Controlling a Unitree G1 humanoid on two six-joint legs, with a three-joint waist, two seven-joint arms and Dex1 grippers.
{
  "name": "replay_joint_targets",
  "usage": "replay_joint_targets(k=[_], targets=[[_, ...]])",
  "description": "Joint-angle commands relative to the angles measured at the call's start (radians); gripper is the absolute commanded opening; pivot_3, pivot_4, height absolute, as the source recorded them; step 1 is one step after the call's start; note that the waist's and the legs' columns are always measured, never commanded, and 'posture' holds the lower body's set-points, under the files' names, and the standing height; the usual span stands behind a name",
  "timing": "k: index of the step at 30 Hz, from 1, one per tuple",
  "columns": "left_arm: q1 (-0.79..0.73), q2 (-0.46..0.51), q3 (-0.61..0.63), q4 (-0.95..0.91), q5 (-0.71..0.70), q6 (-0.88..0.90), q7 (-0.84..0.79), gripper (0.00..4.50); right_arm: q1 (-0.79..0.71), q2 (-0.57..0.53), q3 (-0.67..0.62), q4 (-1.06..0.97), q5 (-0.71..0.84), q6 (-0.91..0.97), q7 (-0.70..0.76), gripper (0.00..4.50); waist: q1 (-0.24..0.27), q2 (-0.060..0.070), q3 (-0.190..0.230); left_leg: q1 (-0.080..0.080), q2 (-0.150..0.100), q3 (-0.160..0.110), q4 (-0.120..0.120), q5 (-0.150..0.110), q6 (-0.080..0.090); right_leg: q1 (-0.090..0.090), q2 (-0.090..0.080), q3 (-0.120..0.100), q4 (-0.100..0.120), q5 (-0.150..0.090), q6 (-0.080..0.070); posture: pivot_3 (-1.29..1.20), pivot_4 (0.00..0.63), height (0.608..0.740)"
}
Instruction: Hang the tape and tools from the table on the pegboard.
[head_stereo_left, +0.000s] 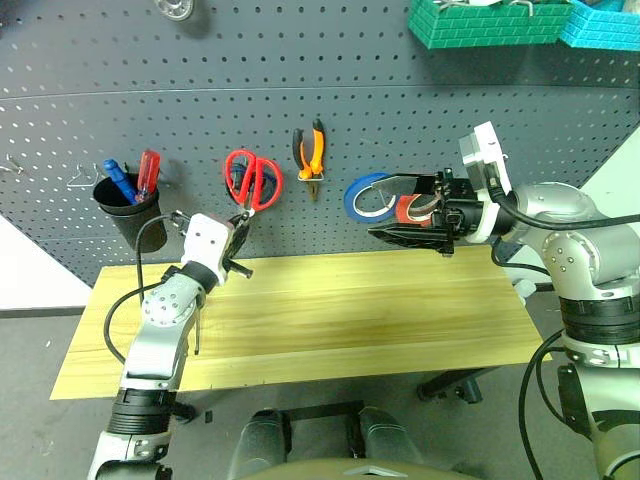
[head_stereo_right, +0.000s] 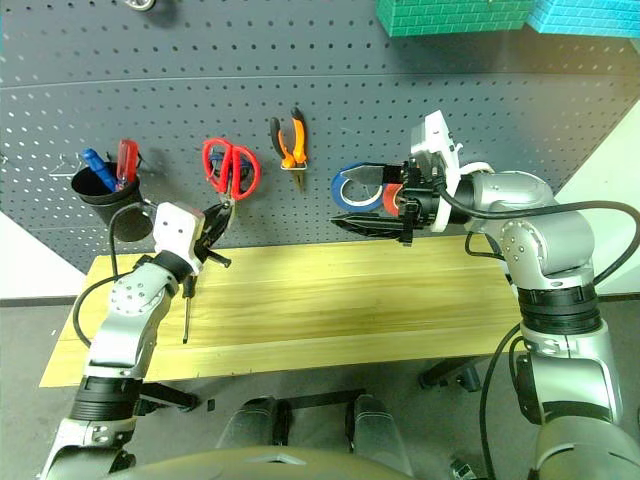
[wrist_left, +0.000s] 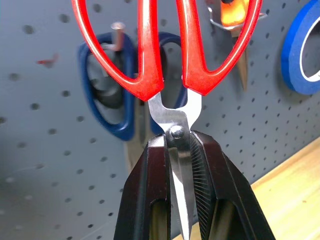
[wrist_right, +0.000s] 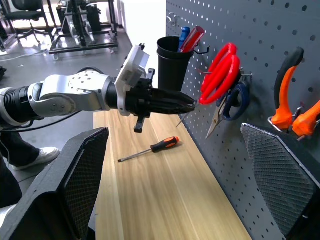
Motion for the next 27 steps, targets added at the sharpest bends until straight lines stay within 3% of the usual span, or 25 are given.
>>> replay_joint_targets(k=[1, 3, 15, 20, 27], targets=[[-0.046, 0.001, -0.019, -0.025, 0.021, 0.034, 0.011, 0.26, -0.004, -0.015, -0.032, -0.023, 0.004, -0.021, -0.004, 4.5, 0.0, 0.0, 0.0, 0.0, 0.0, 0.0, 0.0, 0.0, 0.0, 0.0, 0.0, 0.0, 0.0, 0.0, 0.0, 0.04, 0.06, 0.74], [-0.063, -0.002, -0.018, -0.015, 0.024, 0.069, 0.025, 0.26, -0.001, -0.015, -0.034, -0.025, 0.002, -0.024, -0.01, 4.5, 0.0, 0.0, 0.0, 0.0, 0.0, 0.0, 0.0, 0.0, 0.0, 0.0, 0.0, 0.0, 0.0, 0.0, 0.0, 0.04, 0.06, 0.74], [0.008, -0.013, 0.041, -0.131, 0.022, 0.106, 0.097, 4.38, 0.044, -0.028, -0.033, -0.043, -0.02, -0.06, -0.019, 4.5, -0.001, 0.0, 0.0, 0.001, 0.0, 0.0, 0.0, 0.0, 0.0, 0.001, 0.0, 0.0, 0.0, 0.0, 0.0, 0.04, 0.07, 0.74], [0.083, 0.011, 0.067, -0.189, 0.002, 0.009, 0.061, 4.45, 0.055, -0.033, -0.041, -0.054, 0.002, -0.045, -0.014, 4.5, -0.001, 0.0, 0.0, 0.001, 0.0, 0.0, 0.0, 0.0, 0.0, 0.001, 0.0, 0.0, 0.0, 0.0, 0.0, 0.05, 0.073, 0.74], [0.342, 0.008, 0.144, -0.377, -0.037, 0.044, 0.058, 4.45, 0.092, 0.006, 0.009, -0.108, 0.035, 0.016, -0.035, 4.5, 0.001, 0.0, 0.0, 0.002, 0.0, 0.0, -0.001, 0.0, 0.0, 0.001, 0.0, 0.001, 0.0, -0.002, -0.003, 0.11, 0.078, 0.74]])
